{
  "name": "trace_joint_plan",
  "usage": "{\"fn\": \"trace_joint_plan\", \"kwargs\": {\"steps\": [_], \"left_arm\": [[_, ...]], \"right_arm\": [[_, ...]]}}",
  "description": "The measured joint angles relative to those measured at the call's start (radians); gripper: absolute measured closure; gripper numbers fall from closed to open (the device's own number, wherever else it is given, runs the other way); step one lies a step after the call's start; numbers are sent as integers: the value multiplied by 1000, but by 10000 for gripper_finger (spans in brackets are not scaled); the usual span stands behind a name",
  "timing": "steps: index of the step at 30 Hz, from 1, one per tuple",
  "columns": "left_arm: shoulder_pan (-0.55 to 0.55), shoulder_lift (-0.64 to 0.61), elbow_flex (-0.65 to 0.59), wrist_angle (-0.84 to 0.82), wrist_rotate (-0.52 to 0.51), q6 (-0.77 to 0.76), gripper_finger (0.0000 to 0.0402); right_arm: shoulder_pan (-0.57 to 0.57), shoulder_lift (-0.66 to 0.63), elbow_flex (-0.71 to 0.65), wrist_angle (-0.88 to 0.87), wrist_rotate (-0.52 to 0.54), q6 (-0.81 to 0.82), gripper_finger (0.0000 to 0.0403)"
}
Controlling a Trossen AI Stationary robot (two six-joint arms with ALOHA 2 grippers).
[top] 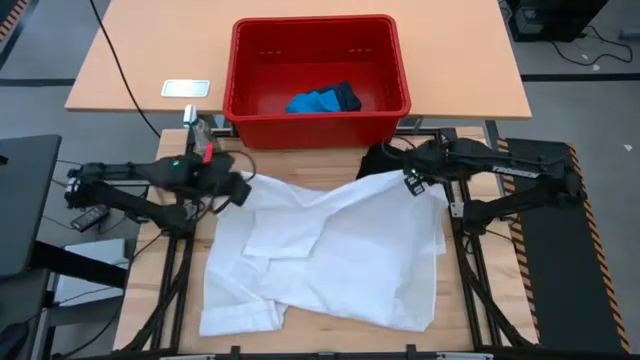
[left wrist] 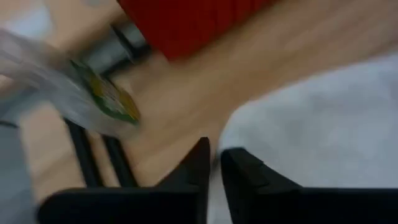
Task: Fold laundry
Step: Fold the white polo shirt on the table
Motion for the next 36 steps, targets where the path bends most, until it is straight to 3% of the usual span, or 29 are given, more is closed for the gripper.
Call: {"fn": "trace_joint_plan", "kwargs": {"steps": [4,7,11,14,17,19,22,25,30,36], "left_arm": [[135,0,-73,131,198,130,299],[181,0,-77,129,291,151,255],[170,-23,-34,93,452,243,216],[118,-44,3,44,554,288,209],[37,-81,5,0,597,306,209],[-38,-107,-14,-1,628,310,211],[-182,-133,-66,37,700,314,217],[-340,-142,-127,108,742,297,221],[-611,-121,-228,272,744,259,221],[-864,-57,-389,613,722,172,217]], "right_arm": [[-89,0,-42,118,10,-112,331],[-130,0,-46,147,12,-148,290],[-150,-9,-24,146,-18,-183,236],[-123,-31,-4,148,-56,-201,207],[-66,-66,16,148,-80,-220,195],[-10,-93,24,159,-150,-200,194],[112,-122,22,238,-275,-112,199],[269,-112,16,317,-303,-30,207],[519,12,9,521,-297,53,216],[737,270,22,706,-301,82,218]]}}
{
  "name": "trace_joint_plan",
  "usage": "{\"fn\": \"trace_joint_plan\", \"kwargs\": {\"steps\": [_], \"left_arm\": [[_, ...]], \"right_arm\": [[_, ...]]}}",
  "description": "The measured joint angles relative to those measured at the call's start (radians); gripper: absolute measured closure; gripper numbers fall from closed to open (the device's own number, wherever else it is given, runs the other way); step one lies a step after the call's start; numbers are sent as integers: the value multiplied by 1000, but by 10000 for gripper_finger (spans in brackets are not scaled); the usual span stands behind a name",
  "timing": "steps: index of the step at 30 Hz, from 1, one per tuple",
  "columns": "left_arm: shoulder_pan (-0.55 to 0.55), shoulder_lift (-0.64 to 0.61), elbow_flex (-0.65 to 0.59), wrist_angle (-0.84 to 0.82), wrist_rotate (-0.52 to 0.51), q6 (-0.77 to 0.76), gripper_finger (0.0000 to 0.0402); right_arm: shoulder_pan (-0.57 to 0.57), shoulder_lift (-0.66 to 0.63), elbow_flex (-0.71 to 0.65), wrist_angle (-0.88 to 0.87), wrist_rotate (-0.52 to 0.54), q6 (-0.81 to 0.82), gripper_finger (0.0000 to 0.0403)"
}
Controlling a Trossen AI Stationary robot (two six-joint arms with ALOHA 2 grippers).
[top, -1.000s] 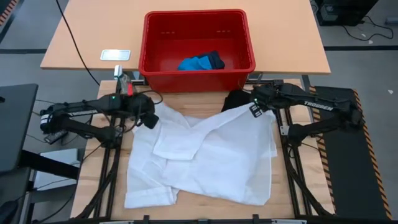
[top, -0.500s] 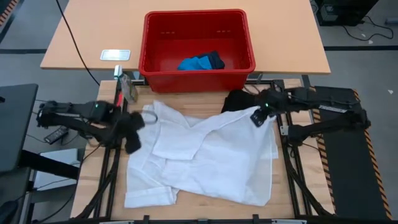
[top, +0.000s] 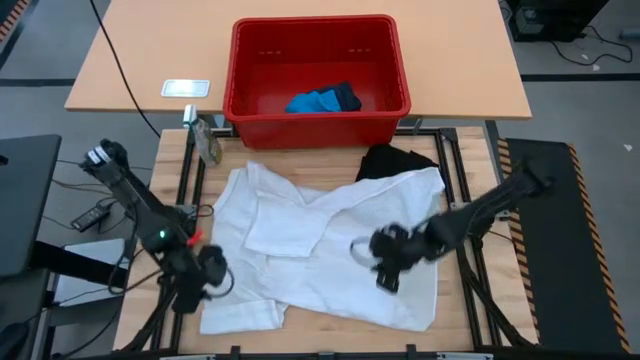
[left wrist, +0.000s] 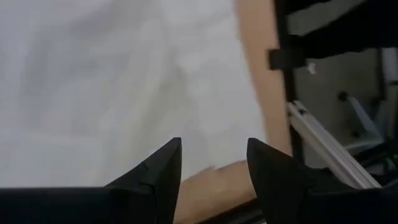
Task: Fold laundry
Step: Fold the white polo shirt on the table
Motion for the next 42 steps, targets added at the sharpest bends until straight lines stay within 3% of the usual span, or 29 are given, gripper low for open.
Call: {"fn": "trace_joint_plan", "kwargs": {"steps": [5,12,19,24,27,31,36,40,42], "left_arm": [[-102,81,-85,272,-48,-89,202],[-159,234,-112,463,-62,-109,172],[-204,399,-112,610,-61,-116,162],[-208,499,-106,638,-66,-188,167],[-207,536,-102,648,-69,-233,195],[-207,543,-104,643,-79,-238,269],[-203,526,-85,613,-71,-245,386],[-208,517,-48,588,-3,-234,396],[-213,512,-23,574,49,-237,398]], "right_arm": [[118,199,77,14,-99,217,218],[230,409,214,2,-143,273,218],[302,501,278,-29,-182,382,218],[352,500,265,-83,-136,465,218],[370,500,225,-80,-149,487,218],[381,500,167,-39,-189,500,223],[379,501,118,-39,-216,542,284],[384,500,112,-29,-316,532,377],[400,500,112,-25,-381,521,390]]}}
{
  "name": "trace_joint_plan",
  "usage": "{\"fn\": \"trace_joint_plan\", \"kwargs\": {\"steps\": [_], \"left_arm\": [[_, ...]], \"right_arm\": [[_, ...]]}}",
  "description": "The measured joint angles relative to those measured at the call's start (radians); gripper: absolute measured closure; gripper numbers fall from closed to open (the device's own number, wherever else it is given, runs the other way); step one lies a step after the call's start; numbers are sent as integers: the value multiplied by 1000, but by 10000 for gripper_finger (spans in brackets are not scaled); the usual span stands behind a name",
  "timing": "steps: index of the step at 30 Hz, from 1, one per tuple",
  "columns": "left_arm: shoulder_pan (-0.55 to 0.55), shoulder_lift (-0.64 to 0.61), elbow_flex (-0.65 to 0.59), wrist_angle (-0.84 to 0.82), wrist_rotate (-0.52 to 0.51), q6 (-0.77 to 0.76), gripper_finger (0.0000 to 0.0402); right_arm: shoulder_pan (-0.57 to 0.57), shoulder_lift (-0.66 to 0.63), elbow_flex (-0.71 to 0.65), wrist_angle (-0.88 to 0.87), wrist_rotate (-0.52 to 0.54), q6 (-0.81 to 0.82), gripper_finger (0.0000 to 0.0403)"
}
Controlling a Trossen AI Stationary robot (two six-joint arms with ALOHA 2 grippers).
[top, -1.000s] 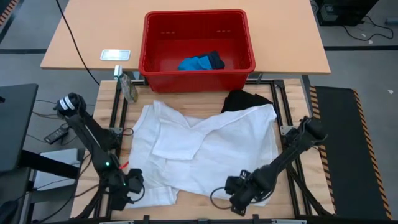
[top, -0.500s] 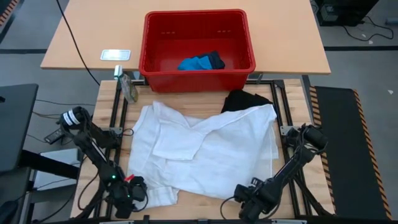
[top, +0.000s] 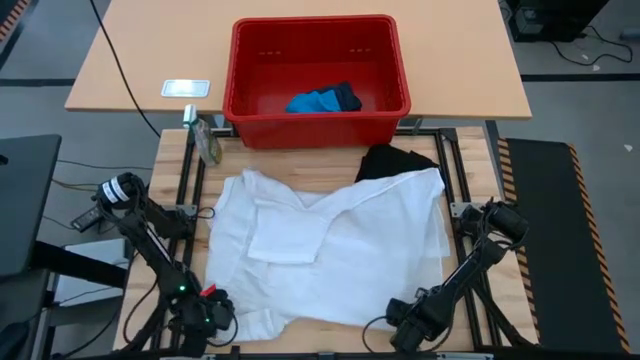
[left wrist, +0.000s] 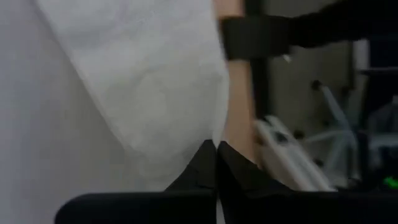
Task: Fold laundry
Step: Fold the white polo shirt on the table
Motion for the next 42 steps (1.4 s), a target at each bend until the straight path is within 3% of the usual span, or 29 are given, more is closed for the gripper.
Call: {"fn": "trace_joint_plan", "kwargs": {"steps": [4,10,14,19,25,28,31,37,42], "left_arm": [[-41,0,41,-101,44,4,399],[-65,0,76,-95,103,-45,393],[-65,-2,131,-98,191,-59,376],[-64,-3,194,-172,198,-35,348],[-27,-3,251,-455,133,32,282],[27,-3,266,-635,-82,133,250],[113,-3,266,-694,-278,272,230],[287,-3,266,-565,-300,516,227],[357,-3,266,-531,-301,593,229]], "right_arm": [[51,0,-1,-2,-83,19,382],[96,-4,35,5,-138,125,385],[107,-46,84,-7,-49,165,362],[107,-130,101,-86,94,234,312],[91,-190,101,-220,297,268,240],[28,-183,101,-248,419,192,215],[-54,-150,94,-205,499,12,199],[-239,-91,93,71,534,-438,193],[-348,-82,93,207,511,-575,196]]}}
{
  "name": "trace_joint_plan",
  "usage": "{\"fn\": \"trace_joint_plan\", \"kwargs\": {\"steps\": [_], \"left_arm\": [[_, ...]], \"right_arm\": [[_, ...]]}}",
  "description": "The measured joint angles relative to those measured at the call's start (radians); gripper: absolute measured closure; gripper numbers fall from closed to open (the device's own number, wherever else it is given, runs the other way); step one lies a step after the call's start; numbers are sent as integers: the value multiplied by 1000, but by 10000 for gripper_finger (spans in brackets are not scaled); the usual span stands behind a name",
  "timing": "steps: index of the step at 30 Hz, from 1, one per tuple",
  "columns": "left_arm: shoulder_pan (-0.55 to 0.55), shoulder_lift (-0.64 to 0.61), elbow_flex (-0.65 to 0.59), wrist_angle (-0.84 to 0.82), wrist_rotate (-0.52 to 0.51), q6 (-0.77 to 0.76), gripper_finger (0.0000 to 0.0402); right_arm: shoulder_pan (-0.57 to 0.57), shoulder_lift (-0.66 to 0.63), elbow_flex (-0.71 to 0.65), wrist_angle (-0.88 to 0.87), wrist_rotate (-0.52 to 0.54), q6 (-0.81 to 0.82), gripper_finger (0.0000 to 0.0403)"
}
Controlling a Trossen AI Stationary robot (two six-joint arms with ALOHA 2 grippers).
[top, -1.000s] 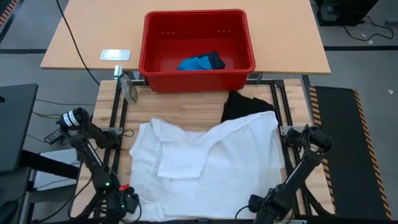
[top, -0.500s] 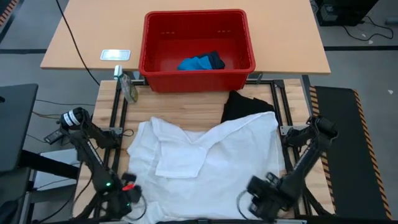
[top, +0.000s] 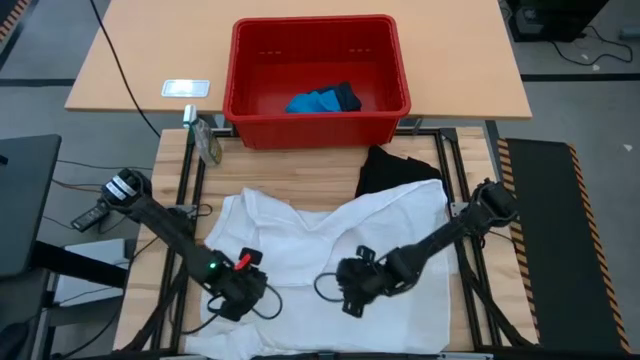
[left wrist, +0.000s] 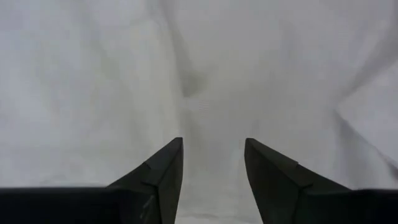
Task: Fold laundry
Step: Fold the white polo shirt on the table
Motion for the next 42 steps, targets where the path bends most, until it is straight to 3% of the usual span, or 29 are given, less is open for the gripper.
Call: {"fn": "trace_joint_plan", "kwargs": {"steps": [14,18,21,26,31,38,42], "left_arm": [[58,0,-111,8,7,113,230],[83,0,-117,25,-49,103,237],[100,0,-117,55,-87,102,275],[128,0,-117,106,-96,112,387],[154,0,-68,110,-95,144,399],[170,0,-11,21,-92,168,400],[165,0,-11,-28,-28,113,394]], "right_arm": [[-57,-2,0,2,-8,-76,199],[-56,-2,0,2,-7,-70,199],[-57,-2,0,2,-4,-66,199],[-71,-2,0,-10,24,-64,201],[-80,0,0,53,28,-74,208],[-90,124,0,370,1,-437,206],[-122,199,0,433,-75,-489,208]]}}
